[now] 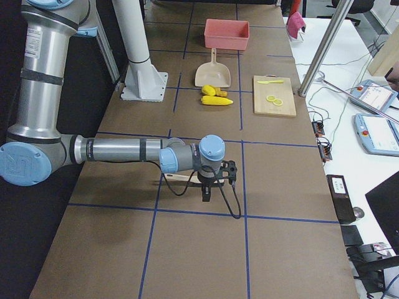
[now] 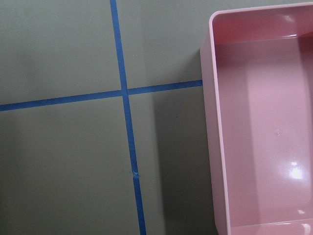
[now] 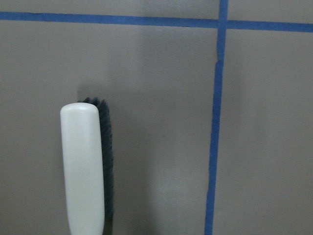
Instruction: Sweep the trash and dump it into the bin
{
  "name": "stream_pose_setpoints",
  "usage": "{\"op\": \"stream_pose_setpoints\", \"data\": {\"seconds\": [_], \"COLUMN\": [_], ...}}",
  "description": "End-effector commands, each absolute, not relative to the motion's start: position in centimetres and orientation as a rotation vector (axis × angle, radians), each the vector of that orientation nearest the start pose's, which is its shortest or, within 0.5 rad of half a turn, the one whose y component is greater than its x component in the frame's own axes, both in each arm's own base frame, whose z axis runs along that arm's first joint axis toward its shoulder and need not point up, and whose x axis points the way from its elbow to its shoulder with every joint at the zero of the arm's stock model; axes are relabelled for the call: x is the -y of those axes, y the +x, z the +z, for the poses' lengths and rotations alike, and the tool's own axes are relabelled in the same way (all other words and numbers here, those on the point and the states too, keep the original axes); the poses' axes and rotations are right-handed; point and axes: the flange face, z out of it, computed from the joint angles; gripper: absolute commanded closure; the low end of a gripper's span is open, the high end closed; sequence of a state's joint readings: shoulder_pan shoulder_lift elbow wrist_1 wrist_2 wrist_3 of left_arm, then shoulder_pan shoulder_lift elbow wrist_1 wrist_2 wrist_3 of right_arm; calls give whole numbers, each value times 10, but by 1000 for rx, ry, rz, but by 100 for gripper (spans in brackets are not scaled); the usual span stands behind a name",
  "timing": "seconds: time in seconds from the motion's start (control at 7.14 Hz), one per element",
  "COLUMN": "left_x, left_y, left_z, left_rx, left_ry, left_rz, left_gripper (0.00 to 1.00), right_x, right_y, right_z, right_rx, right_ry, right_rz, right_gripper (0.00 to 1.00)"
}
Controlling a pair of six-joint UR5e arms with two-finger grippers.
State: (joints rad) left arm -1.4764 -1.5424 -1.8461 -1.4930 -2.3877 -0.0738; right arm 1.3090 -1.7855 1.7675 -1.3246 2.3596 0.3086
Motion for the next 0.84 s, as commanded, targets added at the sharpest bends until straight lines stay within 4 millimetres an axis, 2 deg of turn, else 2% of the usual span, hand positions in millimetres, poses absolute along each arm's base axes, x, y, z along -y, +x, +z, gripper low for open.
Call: {"op": "stream_pose_setpoints", "data": {"seconds": [0.0,0.14,0.28,0.42,0.56,0.7], "left_x": [485,499,506,505,509,509], "left_y": [51,83,117,150,178,198], "left_z": [490,460,437,422,395,382], "left_rx": [-876,-891,-898,-910,-926,-934], "left_ry": [129,139,154,164,194,200], "left_rz": [239,273,339,414,477,514], "left_gripper": [0,0,0,0,0,0], "right_x": [364,346,339,332,320,317], "right_y": [-80,-89,-95,-107,-118,-127], "right_z": [637,640,635,620,620,622], "right_rx": [859,876,882,895,888,872], "right_ry": [72,62,25,-28,-53,-53], "right_rz": [27,28,70,142,108,84], "right_gripper": [1,1,2,3,3,3]}}
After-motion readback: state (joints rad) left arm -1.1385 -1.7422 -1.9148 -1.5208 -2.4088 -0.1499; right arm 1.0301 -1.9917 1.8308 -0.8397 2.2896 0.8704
